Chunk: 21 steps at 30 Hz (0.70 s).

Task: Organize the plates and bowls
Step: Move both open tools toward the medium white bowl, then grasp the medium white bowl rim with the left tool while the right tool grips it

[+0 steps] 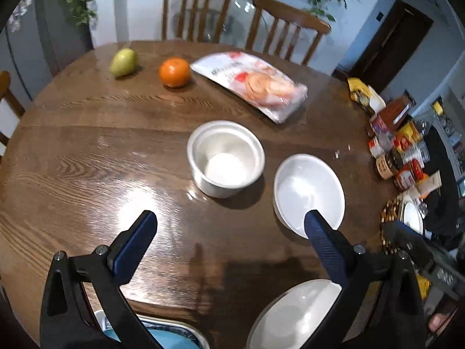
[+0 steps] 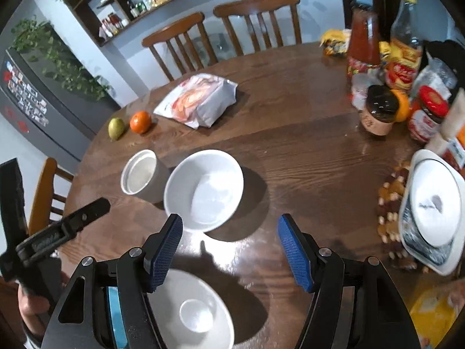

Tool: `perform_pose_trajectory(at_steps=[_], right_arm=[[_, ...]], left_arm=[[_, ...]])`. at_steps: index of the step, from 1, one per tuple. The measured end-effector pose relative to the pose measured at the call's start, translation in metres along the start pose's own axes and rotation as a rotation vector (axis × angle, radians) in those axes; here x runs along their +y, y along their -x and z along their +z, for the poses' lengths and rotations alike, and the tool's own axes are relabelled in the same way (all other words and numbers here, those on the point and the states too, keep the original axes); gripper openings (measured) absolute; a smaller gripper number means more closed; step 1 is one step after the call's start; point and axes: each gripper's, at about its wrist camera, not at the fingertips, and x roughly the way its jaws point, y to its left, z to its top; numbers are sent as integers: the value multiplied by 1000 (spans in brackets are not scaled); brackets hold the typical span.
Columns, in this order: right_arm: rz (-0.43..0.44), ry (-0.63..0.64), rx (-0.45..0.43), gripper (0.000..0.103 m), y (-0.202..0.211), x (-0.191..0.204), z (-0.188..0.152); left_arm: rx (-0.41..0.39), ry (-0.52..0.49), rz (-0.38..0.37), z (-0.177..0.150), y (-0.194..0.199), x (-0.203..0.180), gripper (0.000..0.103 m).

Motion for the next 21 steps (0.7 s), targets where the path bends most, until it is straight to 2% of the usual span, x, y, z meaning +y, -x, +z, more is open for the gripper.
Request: perform_pose_trajectory(at_steps=[8, 11, 17, 19, 21], right_arm=[[-37, -6, 79, 69, -49, -8, 15], [-35, -20, 99, 69, -64, -11, 18], [-13, -52, 131, 68, -85, -22, 19], [9, -58, 144, 59, -90, -23, 19], [37, -69, 158, 41, -95, -25, 17]], left_arm=[[94, -72, -32, 2, -47, -28, 82], [109, -95, -18, 5, -62, -35, 76], [148, -107, -2, 8, -86, -36, 56], [163, -112, -2, 8, -93, -35, 45], [171, -116, -5, 7, -98, -35, 36]])
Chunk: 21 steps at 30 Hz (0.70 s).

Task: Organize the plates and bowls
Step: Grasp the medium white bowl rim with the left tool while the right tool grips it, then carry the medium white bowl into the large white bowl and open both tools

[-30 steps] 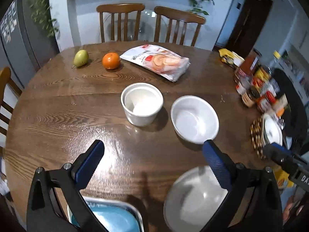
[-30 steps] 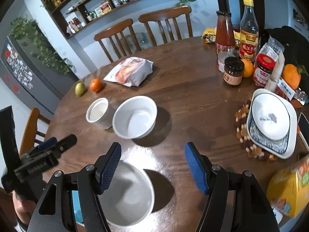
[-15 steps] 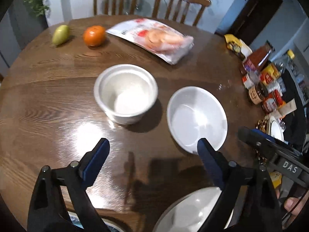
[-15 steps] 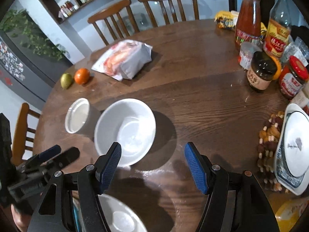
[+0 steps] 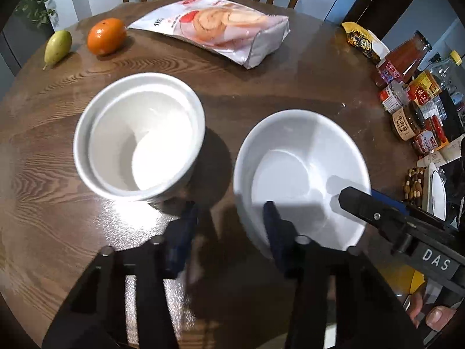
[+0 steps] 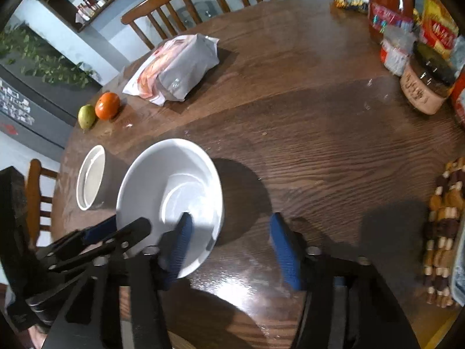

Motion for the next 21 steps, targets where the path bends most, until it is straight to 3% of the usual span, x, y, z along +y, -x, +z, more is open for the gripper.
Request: perform_pose_trajectory(at_steps=[6, 8, 13, 21], right_arm=[[22, 23, 12, 17, -6, 5, -3], [22, 33, 8, 13, -5, 8, -3], [1, 52, -27, 13, 6, 13, -11], [27, 61, -140, 13, 59, 24, -28]], left_arm=[[-23, -64, -15, -1, 1, -12, 15], [-29, -87, -11, -2, 2, -17, 14], [-73, -124, 9, -4, 11, -22, 12], [-221, -210, 50, -21, 68, -37, 12]])
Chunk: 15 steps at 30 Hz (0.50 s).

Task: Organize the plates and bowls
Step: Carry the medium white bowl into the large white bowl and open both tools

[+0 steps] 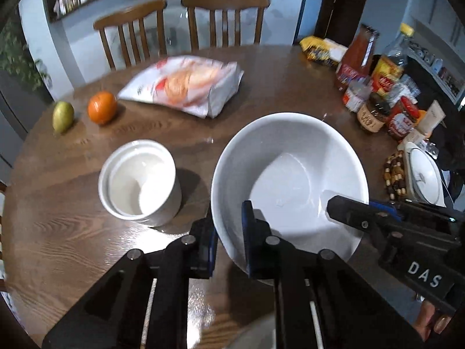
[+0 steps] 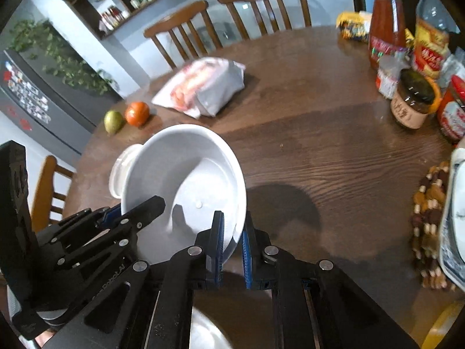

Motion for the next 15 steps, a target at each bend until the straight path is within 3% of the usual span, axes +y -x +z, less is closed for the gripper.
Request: perform_pose_trajectory(at_steps=[9, 15], right_arm=[[36, -16, -77, 13, 48, 6, -22], [45, -12, -87, 13, 64, 15, -41]], left_arm=[[-109, -64, 29, -16, 51, -17, 13], [-130, -83, 44, -30, 69, -24, 13]])
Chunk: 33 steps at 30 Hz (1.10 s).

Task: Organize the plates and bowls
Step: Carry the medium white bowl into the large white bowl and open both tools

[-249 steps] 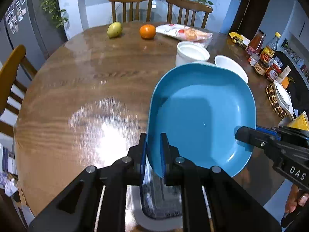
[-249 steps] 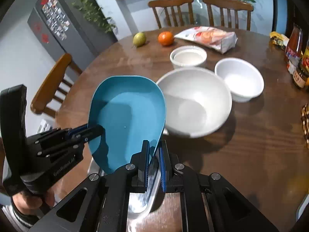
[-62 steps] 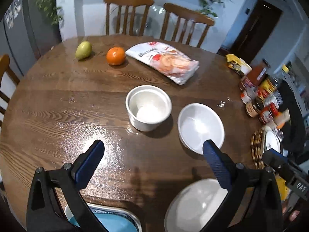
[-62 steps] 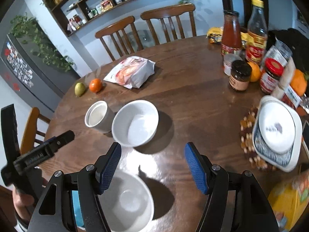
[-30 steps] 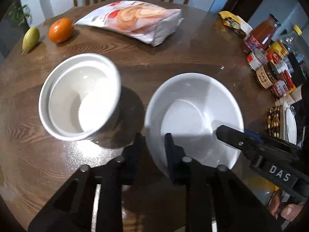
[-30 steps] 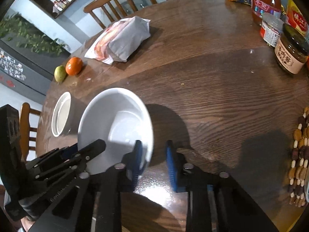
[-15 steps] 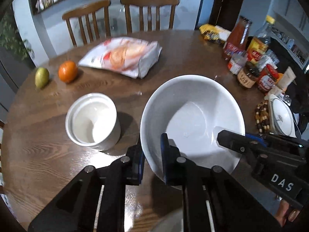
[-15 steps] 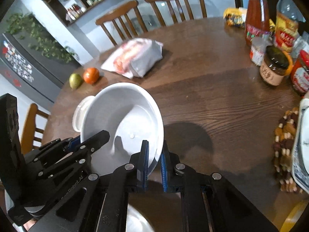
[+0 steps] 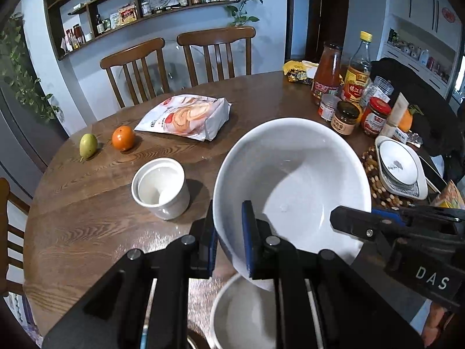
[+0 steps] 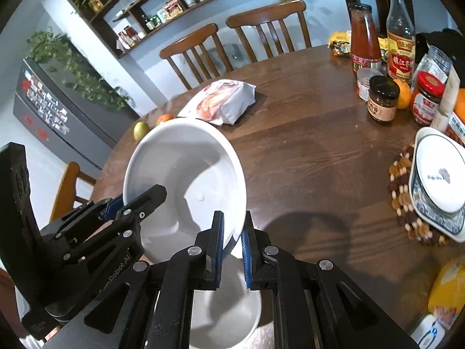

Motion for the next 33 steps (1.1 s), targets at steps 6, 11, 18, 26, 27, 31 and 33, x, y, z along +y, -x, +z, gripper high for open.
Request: perform_pose_trajectory(at_steps=[6, 11, 18, 26, 27, 31, 33], right_arm=[[14, -5, 42, 13, 6, 3, -24], [19, -3, 113, 13, -2, 6, -51], [12, -8, 196, 13, -14, 5, -79], [-27, 21, 256, 14, -23, 11, -93], [-33, 23, 263, 14, -25, 11, -94], [-63, 40, 258, 14, -28, 13, -94], [-81, 55, 249, 14, -28, 16, -93]], left_arm=[[40, 17, -30, -20, 12, 1, 13], [96, 32, -44, -44, 13, 3, 13], [180, 52, -57, -73, 5, 2, 13], [238, 34, -40, -90, -5, -1, 13], [242, 32, -38, -92, -7, -1, 14], [249, 16, -23, -94, -12, -2, 14], [247, 10, -19, -94, -13, -1, 14]])
